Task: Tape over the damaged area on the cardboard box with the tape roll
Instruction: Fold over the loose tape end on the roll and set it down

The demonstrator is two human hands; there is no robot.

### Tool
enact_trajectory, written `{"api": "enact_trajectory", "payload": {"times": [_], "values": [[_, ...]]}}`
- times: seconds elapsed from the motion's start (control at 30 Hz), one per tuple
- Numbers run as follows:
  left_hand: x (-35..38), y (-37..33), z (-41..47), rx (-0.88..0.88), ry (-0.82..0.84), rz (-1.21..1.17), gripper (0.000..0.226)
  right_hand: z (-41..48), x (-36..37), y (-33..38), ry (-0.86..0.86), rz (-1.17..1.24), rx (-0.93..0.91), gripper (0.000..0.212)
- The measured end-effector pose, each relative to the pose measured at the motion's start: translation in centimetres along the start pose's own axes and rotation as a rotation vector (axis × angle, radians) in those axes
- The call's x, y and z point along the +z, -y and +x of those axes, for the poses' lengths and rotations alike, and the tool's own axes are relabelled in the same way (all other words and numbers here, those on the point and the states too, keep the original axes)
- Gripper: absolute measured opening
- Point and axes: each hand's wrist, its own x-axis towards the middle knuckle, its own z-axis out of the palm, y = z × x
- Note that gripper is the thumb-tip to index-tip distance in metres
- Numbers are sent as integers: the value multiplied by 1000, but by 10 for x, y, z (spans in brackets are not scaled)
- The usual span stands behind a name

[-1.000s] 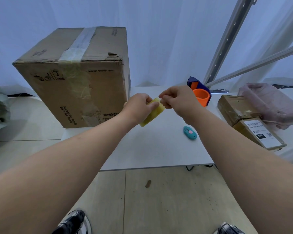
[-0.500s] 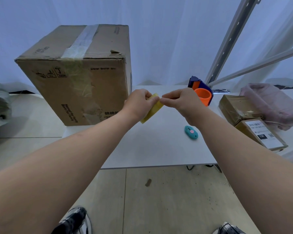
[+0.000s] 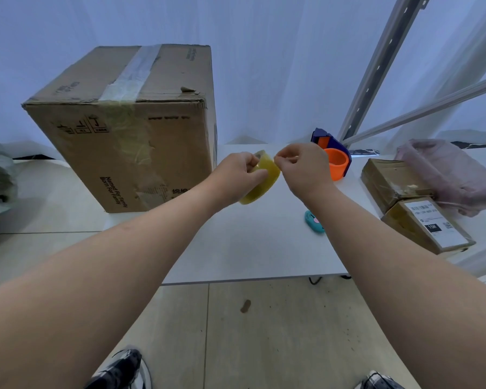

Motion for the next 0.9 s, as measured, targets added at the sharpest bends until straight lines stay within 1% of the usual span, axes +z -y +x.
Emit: {"api": "enact_trajectory", "payload": {"times": [0.07,0.2,0.27,0.33,0.43,0.53,0.63,0.73,0.8,0.9], "values": [[3,-2,0,8,7,76,27,1,0,-4,5,41,48,14],[7,-4,3,15,-53,165,21,-4,-1,-6,-23,242,126,13],[5,-2,5,-12,-85,191,22,-6,-1,-4,30,353,149,13],[4,1,6,-21,-73,210,26,-8,-2,-4,99,423,168,13],[6,1,4,8,-48,169,26,-7,-7,-8,112,495,243,8],[9,2,3,28,-59,171,23,-3,-12,-12,114,563,314,22],[10,4,2,42,-59,208,17,-3,-11,-10,172,525,315,16],[12,5,1,54,-59,253,20,0,-7,-9,221,423,317,24],[12,5,1,60,-58,272,23,1,-5,-8,226,372,313,22],[12,4,-1,72,-54,281,23,-1,-5,-8,200,302,238,17]]}}
